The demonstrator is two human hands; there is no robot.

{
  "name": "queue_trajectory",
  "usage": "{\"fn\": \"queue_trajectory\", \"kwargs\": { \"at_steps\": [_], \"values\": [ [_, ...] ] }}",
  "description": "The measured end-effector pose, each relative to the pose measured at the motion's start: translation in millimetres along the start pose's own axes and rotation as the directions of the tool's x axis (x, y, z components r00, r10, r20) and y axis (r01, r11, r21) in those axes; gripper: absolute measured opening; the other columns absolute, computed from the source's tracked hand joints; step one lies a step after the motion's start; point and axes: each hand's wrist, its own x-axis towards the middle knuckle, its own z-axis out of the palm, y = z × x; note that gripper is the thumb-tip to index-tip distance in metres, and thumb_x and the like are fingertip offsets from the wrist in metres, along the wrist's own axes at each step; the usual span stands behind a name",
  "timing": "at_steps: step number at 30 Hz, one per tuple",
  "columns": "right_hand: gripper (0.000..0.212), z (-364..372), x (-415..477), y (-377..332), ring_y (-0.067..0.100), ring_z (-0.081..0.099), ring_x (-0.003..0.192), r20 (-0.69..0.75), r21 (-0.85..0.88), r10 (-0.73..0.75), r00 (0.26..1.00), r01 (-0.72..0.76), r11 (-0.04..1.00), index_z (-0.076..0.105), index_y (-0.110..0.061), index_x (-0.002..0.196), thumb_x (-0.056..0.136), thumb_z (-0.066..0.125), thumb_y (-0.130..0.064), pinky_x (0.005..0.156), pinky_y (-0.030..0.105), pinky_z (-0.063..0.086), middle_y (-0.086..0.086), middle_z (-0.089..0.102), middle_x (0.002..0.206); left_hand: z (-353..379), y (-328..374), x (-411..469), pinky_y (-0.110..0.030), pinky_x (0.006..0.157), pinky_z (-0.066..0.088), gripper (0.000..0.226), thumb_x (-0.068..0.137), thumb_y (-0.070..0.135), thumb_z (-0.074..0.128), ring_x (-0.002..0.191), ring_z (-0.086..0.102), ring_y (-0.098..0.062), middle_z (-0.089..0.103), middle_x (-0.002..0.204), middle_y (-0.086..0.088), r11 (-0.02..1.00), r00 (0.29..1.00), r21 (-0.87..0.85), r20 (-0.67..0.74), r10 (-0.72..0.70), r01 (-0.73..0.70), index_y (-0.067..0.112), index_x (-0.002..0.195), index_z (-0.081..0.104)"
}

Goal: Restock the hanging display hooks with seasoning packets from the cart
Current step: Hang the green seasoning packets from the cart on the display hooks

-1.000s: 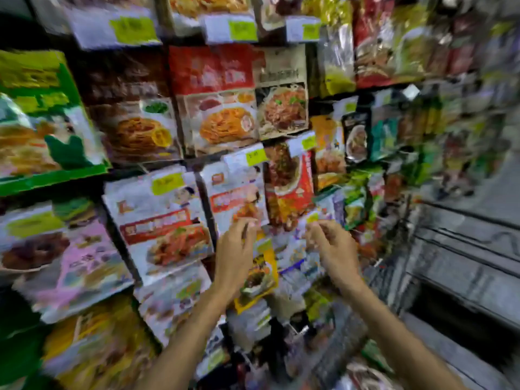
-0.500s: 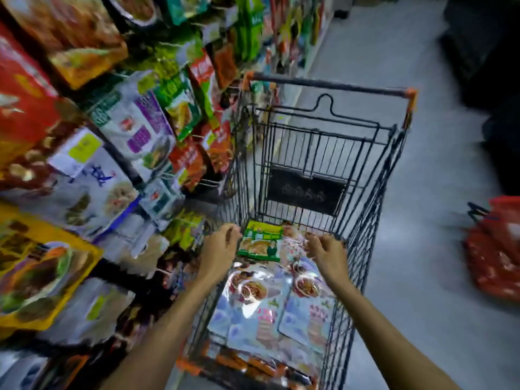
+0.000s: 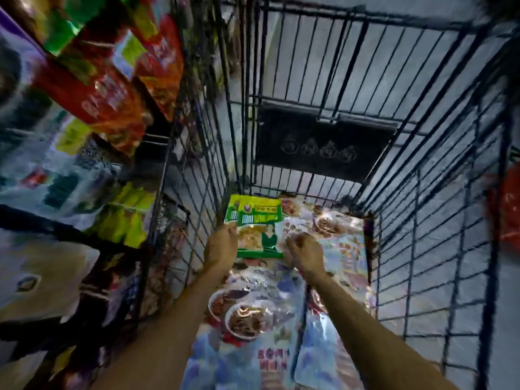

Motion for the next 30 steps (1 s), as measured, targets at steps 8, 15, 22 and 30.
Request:
{"fn": "queue_trajectory", "kwargs": {
  "at_steps": [8,15,22,30],
  "values": [
    [0.052,52,40,-9,0.032,0.058,0.102,-0.076,-0.022,0.169,0.983,-0.171,0.985,0.046,-0.001,0.114,0.080,0.076,-0.027,0.082,0.041,0.048,0.016,0.056,0.109,49,-13,33,0.006,0.046,0.029,0.038,0.103,0.005,0.025,0.116,0.045,-0.027,0.042,0.139,-0.025,0.979,0.991,-0.157,0.052,-0.121,0.128,-0.010,0.137,0.037],
    [0.013,34,48,3,0.030,0.068,0.093,-0.095,0.052,0.303,0.948,-0.299,0.953,0.072,0.002,0.092,0.086,0.062,-0.003,0.066,0.023,0.043,0.019,0.072,0.096,57,-20,47,-0.037,0.086,0.042,0.030,0.097,0.016,0.039,0.102,0.053,-0.034,0.057,0.117,-0.020,0.968,0.975,-0.129,-0.029,-0.220,0.215,0.001,0.109,0.062],
    [0.016,-14,46,43,0.028,0.057,0.060,-0.102,0.010,0.323,0.941,-0.324,0.946,0.068,0.002,0.071,0.085,0.063,-0.002,0.067,0.039,0.050,0.027,0.070,0.081,60,-8,60,-0.036,0.086,0.042,0.031,0.094,0.013,0.045,0.111,0.049,-0.030,0.051,0.128,-0.016,0.988,0.986,0.035,-0.070,-0.149,0.152,0.006,0.122,0.055],
    [0.017,-8,55,43,0.025,0.052,0.053,-0.087,0.145,0.327,0.941,-0.313,0.939,0.067,0.001,0.066,0.082,0.066,-0.004,0.058,0.037,0.044,0.009,0.056,0.057,65,4,61,-0.039,0.094,0.044,0.058,0.083,0.009,0.069,0.122,0.043,-0.032,0.046,0.133,-0.017,0.982,0.984,0.153,-0.155,-0.086,0.110,0.006,0.134,0.041]
  ]
}}
